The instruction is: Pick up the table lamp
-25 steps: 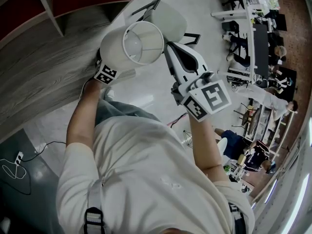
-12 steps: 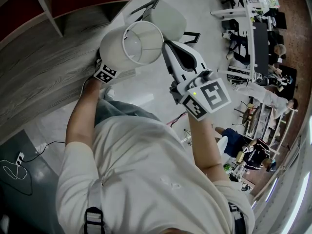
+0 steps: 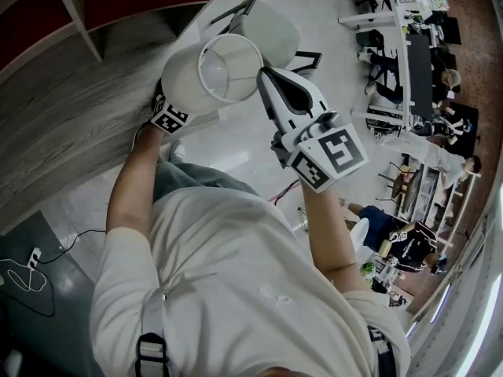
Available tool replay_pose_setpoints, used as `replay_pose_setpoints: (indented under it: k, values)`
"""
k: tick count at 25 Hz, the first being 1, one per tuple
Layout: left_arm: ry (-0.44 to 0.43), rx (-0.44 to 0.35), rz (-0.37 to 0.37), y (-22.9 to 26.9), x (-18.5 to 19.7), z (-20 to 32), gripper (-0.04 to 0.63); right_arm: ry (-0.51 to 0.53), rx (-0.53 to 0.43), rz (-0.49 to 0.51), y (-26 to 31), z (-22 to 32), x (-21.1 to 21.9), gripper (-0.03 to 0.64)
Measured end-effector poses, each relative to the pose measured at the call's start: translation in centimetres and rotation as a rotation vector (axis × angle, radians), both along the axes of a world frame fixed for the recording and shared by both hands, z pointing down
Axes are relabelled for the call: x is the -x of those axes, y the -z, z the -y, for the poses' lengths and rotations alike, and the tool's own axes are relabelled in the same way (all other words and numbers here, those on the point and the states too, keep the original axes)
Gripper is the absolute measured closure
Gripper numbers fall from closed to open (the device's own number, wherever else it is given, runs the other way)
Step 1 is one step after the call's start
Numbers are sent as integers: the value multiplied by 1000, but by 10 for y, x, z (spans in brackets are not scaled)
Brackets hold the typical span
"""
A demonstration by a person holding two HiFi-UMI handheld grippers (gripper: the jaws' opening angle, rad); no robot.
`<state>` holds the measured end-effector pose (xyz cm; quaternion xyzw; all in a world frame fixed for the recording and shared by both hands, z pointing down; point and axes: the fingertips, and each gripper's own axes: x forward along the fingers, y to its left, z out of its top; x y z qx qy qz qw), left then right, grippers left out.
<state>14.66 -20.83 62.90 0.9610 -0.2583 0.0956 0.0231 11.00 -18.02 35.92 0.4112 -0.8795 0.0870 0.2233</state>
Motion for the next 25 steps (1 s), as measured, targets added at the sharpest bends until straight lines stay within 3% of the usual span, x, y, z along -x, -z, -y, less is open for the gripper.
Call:
replay_pose_setpoints:
  k: [12,25]
  values:
    - [-9,-1,41,0,8,-14,400,-8,14,17,-4,-3,1,592]
    - [130,90,68,-28,52,-16,439,-9,14,57,1,-9,2,592]
